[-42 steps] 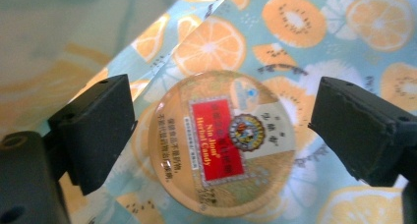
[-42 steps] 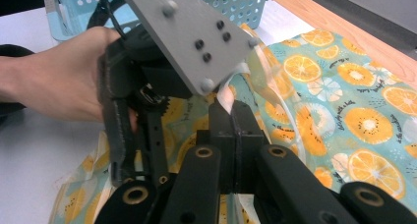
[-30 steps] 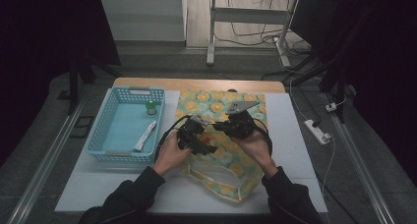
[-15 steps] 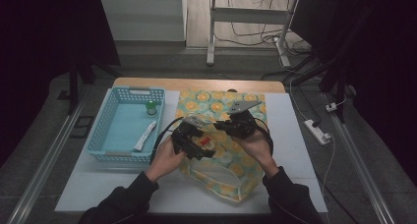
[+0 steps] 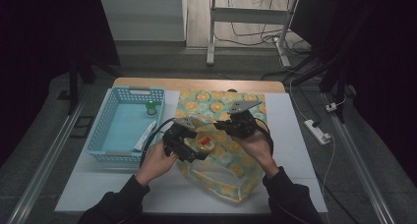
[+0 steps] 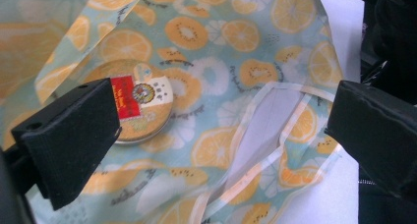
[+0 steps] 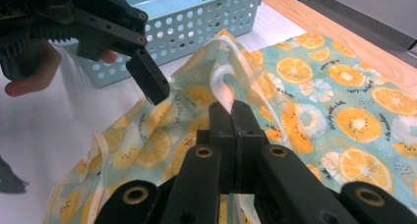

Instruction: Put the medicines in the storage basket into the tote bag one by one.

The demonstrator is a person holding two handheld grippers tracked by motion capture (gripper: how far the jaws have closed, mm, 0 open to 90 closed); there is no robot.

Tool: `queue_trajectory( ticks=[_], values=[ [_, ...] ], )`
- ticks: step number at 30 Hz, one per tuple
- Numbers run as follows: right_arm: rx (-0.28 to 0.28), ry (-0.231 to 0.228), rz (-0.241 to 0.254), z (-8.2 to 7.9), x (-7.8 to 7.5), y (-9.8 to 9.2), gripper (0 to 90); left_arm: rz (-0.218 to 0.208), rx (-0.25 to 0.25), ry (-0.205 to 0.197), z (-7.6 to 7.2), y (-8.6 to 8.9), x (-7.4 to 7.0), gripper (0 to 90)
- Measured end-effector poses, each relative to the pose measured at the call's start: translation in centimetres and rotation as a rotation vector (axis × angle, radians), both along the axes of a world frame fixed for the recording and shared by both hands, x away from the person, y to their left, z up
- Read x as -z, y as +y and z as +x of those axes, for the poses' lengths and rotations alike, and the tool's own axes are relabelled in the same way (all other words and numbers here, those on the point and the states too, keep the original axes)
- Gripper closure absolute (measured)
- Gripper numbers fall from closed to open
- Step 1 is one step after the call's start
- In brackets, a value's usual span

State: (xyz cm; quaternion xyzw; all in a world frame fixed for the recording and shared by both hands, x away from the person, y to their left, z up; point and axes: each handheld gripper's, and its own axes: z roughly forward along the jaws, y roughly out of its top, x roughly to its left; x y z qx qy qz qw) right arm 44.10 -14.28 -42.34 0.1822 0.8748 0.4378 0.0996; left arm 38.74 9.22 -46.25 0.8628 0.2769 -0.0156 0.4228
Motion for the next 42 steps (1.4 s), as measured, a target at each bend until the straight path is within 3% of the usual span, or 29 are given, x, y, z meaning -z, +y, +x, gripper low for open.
queue_trajectory(
  ticks=[8, 19, 26, 29, 33, 36, 39, 42],
  values=[
    [-0.002, 0.002, 0.005, -0.1, -0.2, -0.1, 90.0, -0.014, -0.055, -0.024, -0.2, 1.9, -0.9, 0.0],
    [-0.003, 0.003, -0.001, 0.0, -0.1, -0.1, 90.0, 0.058, -0.17, -0.048, 0.3, 4.8, -1.4, 0.1],
    [-0.003, 0.002, 0.001, 0.0, -0.2, -0.1, 90.0, 0.067, -0.258, -0.048, 0.6, 7.5, -1.8, 0.1],
    [-0.002, 0.004, -0.002, 0.0, -0.1, 0.0, 90.0, 0.064, -0.298, -0.041, 0.7, 8.7, -1.9, 0.1],
    [-0.003, 0.004, -0.002, 0.0, 0.0, 0.1, 90.0, 0.098, -0.356, -0.04, 1.0, 10.2, -1.9, 0.1],
    [-0.003, 0.004, -0.005, 0.1, 0.0, 0.1, 90.0, 0.119, -0.414, -0.044, 1.1, 11.2, -1.8, 0.1],
    [-0.004, 0.005, -0.005, 0.1, 0.0, 0.1, 90.0, 0.125, -0.505, -0.049, 1.2, 12.3, -1.7, 0.0],
    [-0.006, 0.003, -0.007, 0.1, 0.0, 0.2, 89.9, 0.133, -0.534, -0.041, 1.4, 13.2, -1.5, 0.1]
  ],
)
